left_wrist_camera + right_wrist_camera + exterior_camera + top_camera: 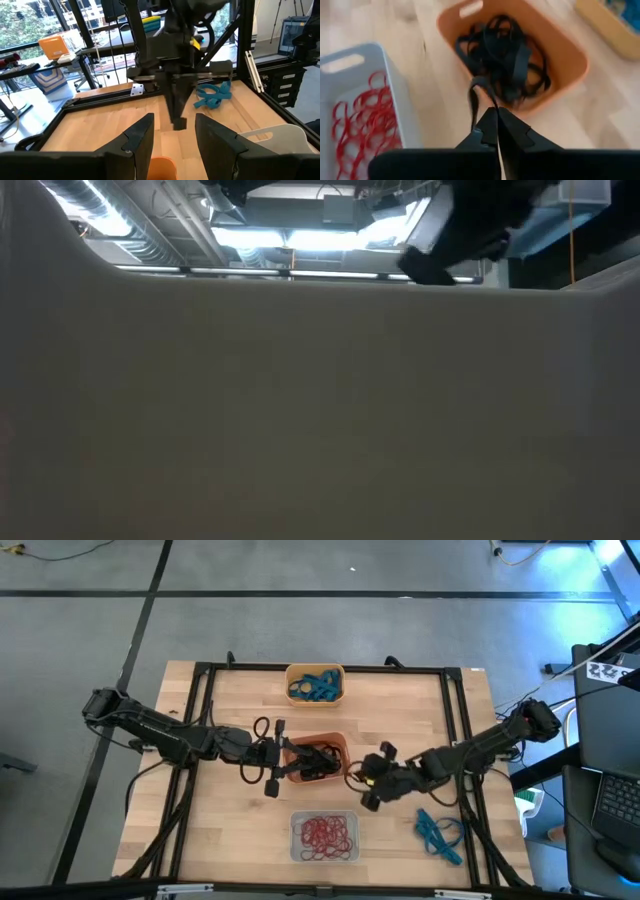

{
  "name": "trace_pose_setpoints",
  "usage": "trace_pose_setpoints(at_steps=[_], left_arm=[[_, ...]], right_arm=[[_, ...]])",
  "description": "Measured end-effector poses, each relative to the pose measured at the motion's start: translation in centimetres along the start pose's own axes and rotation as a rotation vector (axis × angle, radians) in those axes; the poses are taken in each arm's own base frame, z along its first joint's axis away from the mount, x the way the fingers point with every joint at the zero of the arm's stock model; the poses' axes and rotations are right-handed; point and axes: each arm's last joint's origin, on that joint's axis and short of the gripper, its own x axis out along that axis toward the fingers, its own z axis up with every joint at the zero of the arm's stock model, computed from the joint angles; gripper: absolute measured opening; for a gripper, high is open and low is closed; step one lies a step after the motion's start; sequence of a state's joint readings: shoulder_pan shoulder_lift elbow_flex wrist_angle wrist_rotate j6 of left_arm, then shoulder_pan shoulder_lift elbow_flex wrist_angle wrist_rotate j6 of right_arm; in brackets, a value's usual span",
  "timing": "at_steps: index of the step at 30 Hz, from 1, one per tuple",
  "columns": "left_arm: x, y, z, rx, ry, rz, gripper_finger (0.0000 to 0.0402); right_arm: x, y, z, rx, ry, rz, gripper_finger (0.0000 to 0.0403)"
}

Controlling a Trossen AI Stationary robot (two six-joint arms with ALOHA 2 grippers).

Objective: Sort rubber bands into baskets
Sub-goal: Put the black rubber band in the orange bin, then put the blue rubber band in the yellow bin

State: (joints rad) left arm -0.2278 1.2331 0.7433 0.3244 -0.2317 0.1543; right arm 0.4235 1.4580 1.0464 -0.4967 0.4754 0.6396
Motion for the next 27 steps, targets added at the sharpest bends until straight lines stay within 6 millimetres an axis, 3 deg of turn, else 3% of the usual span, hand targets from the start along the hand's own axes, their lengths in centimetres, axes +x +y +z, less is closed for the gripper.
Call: trace_pose_setpoints(at_steps=[9, 15, 18, 21, 27], left_arm=[[0.0, 0.0, 0.0, -0.001, -0.001, 0.000, 0.0141], [0.0, 0.0, 0.0, -0.002, -0.002, 0.000, 0.0141], [0.0, 0.0, 0.0, -0.002, -0.002, 0.000, 0.0141], [0.0, 0.0, 0.0, 0.000, -0.002, 0.000, 0.0141], [0.0, 0.0, 0.0, -0.001, -0.002, 0.000, 0.0141]], right_arm=[[2.6, -2.0, 2.6, -0.043, -0.099, -0.046, 0.0005], [5.2, -3.5, 3.0, -0.023, -0.058, -0.080, 0.0005], [6.7, -4.0, 3.0, 0.001, -0.009, -0.017, 0.0010], [7.9, -4.4, 3.0, 0.063, 0.054, 0.079, 0.0043], [8.2, -5.1, 3.0, 0.080, 0.080, 0.068, 0.0157]])
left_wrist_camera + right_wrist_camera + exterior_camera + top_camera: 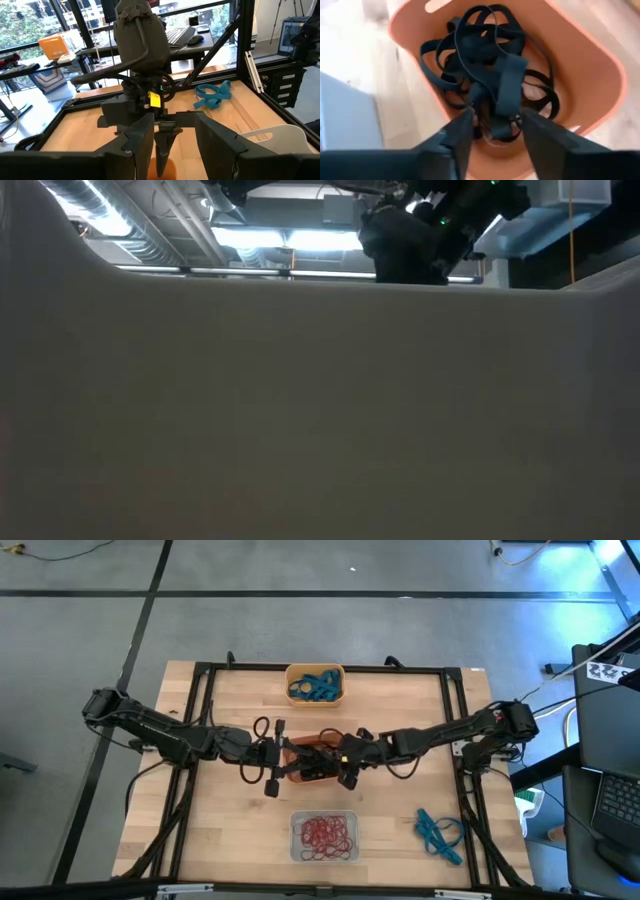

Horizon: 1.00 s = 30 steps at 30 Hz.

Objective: Sort rubber bands into baskets
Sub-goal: Put the blue rubber band in the yellow bin

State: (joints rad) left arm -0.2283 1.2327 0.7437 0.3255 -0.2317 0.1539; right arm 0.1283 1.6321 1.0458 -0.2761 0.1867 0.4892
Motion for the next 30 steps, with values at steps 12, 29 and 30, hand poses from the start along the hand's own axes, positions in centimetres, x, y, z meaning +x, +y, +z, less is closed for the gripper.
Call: trace_pose_setpoints(at_steps=[12, 29, 30], left_arm=[[0.0, 0.0, 0.0, 0.001, 0.000, 0.001, 0.0141], [0.0, 0.0, 0.0, 0.002, 0.000, 0.001, 0.0141], [0.0, 0.0, 0.0, 0.002, 0.000, 0.001, 0.0141]], right_arm=[[-4.1, 2.1, 0.5, -0.075, 0.182, -0.018, 0.0226], [-7.9, 7.3, -6.8, -0.155, 0.529, 0.029, 0.0217], [-8.2, 7.4, -7.2, -0.148, 0.552, 0.008, 0.0217]])
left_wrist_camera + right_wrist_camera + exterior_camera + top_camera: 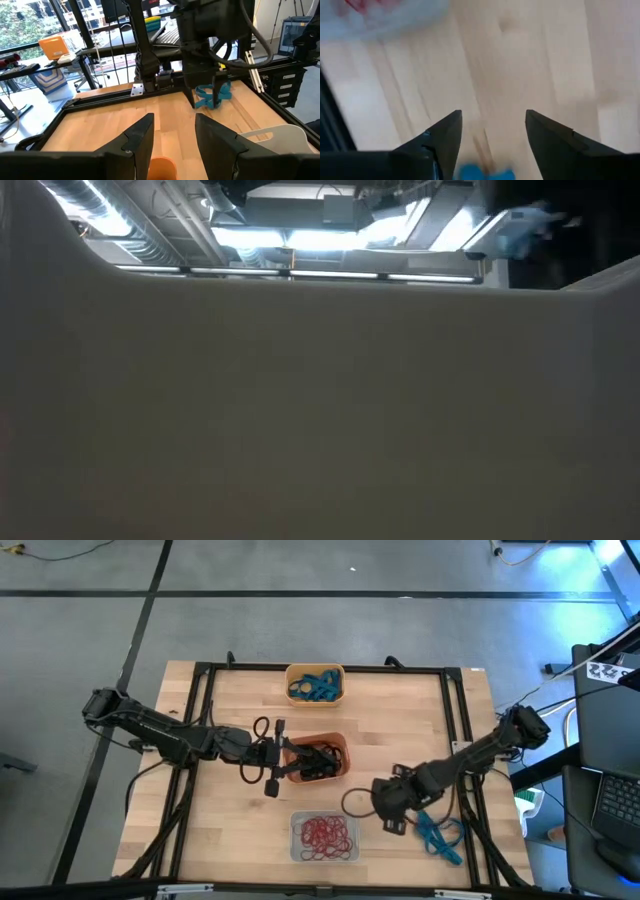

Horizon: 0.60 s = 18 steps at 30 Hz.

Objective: Sort rubber bands into baskets
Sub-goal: Put the blue rubber band in the yellow bin

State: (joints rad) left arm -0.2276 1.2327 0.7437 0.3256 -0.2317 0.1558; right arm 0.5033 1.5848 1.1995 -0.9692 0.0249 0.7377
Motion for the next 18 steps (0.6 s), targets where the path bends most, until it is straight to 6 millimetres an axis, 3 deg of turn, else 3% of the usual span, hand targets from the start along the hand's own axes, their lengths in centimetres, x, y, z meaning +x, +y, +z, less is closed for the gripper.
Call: trace_pose_setpoints(at_steps=[6, 13, 18], left_arm=[[0.0, 0.0, 0.0, 0.000, 0.000, 0.000, 0.0141], [0.0, 0.0, 0.0, -0.001, 0.000, 0.000, 0.0141], [0.0, 0.0, 0.0, -0.002, -0.002, 0.000, 0.0141]], right_arm=[[0.6, 0.1, -2.7, 0.106, 0.115, -0.110, 0.0217], [3.8, -0.4, -6.4, 0.362, 0.296, -0.136, 0.0217], [6.0, -0.6, -7.9, 0.509, 0.290, -0.119, 0.0217]])
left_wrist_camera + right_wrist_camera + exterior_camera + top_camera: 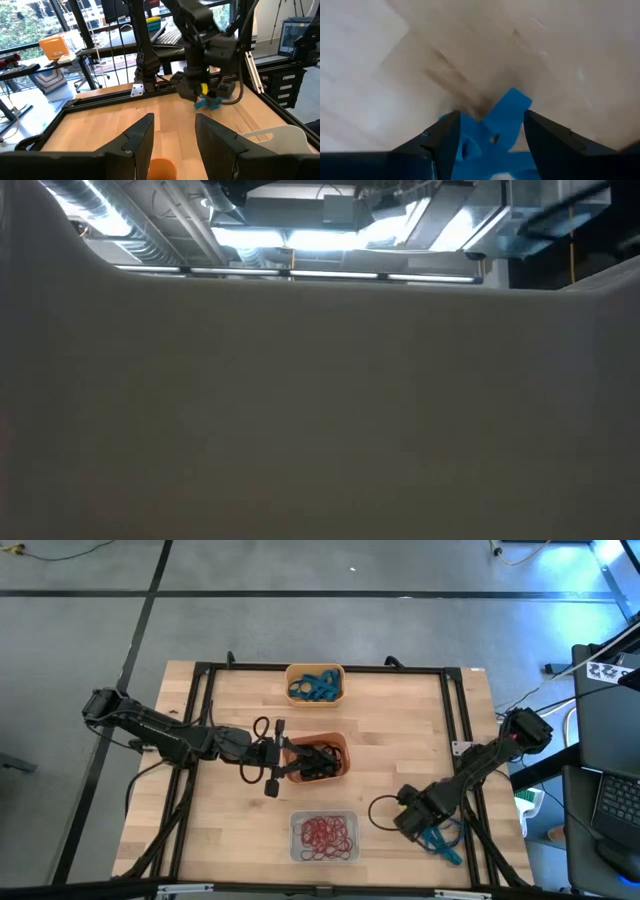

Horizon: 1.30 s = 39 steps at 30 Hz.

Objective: Sort rubber bands into baskets
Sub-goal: Put the blue rubber band in the yellow bin

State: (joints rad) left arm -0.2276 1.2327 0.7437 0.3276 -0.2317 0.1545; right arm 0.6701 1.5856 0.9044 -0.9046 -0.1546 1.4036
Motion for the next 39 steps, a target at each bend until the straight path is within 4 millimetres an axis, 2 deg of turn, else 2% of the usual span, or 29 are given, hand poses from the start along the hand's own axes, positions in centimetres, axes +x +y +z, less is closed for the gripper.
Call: trace_pose_setpoints(at_steps=[5, 9, 14, 18, 21, 28, 39], left_arm=[[0.0, 0.0, 0.1, 0.001, -0.006, 0.001, 0.0141], [0.0, 0.0, 0.1, 0.003, -0.006, 0.001, 0.0141], [0.0, 0.0, 0.1, 0.004, -0.006, 0.002, 0.0141], [0.0, 0.0, 0.1, 0.004, -0.006, 0.002, 0.0141], [0.0, 0.0, 0.1, 0.004, -0.006, 0.002, 0.0141], [0.0, 0.0, 0.0, 0.005, -0.005, 0.002, 0.0141], [0.0, 0.0, 0.1, 0.012, -0.005, 0.002, 0.0141]], right_arm=[[1.7, -0.8, 0.2, 0.059, -0.007, 0.013, 0.0217], [1.9, -0.8, 0.3, 0.054, -0.016, 0.018, 0.0198], [1.8, -0.8, 0.3, 0.025, -0.018, 0.017, 0.0117], [1.6, -0.7, 0.5, 0.020, -0.096, 0.010, 0.0041], [0.9, -0.1, 0.6, -0.025, -0.156, 0.018, 0.0008], [-2.4, 0.7, 1.5, -0.081, -0.308, -0.056, 0.0026], [-7.6, 2.3, 2.3, -0.173, -0.704, -0.135, 0.0006]])
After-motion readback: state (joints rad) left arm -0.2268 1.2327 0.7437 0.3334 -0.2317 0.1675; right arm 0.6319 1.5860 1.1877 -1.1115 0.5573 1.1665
